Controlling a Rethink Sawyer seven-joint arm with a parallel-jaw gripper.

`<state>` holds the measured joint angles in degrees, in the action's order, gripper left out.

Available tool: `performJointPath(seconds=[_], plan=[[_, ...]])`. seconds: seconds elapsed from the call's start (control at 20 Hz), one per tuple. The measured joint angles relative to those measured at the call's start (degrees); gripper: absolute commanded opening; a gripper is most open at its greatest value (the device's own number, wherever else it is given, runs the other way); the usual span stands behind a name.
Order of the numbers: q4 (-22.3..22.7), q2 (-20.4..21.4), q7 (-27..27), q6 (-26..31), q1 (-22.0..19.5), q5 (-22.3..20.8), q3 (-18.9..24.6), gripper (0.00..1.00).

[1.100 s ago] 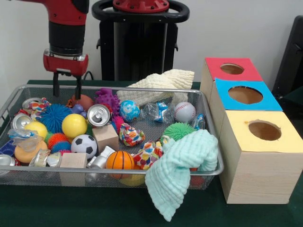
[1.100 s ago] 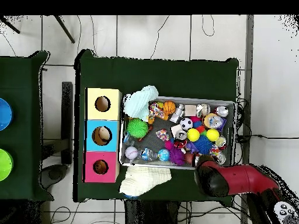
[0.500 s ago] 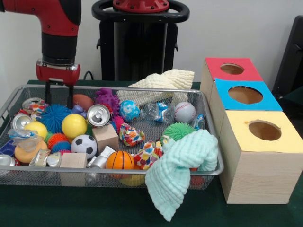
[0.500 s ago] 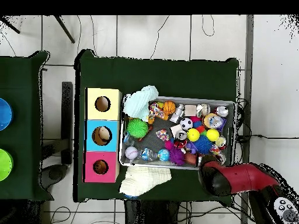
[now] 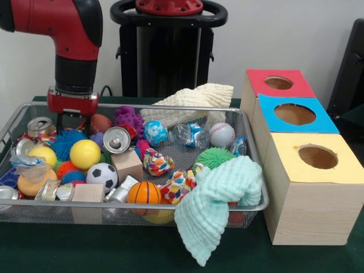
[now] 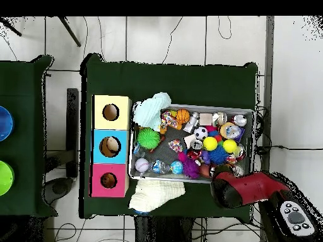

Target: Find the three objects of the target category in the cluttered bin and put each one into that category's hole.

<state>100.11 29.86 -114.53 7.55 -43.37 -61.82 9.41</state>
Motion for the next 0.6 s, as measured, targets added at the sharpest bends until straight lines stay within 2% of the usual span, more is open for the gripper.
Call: performJointPath(seconds=[0.3, 0.35, 0.6], plan=[[-2.42, -2.23, 0.00, -5.46, 3.30, 0.00, -4.62, 1.00], [-2.72, -2.57, 0.00, -6.27, 3.68, 0.00, -5.12, 0.00], [-3.12, -4.21, 0.00, -9.89, 3.98, 0.15, -6.72, 0.00]])
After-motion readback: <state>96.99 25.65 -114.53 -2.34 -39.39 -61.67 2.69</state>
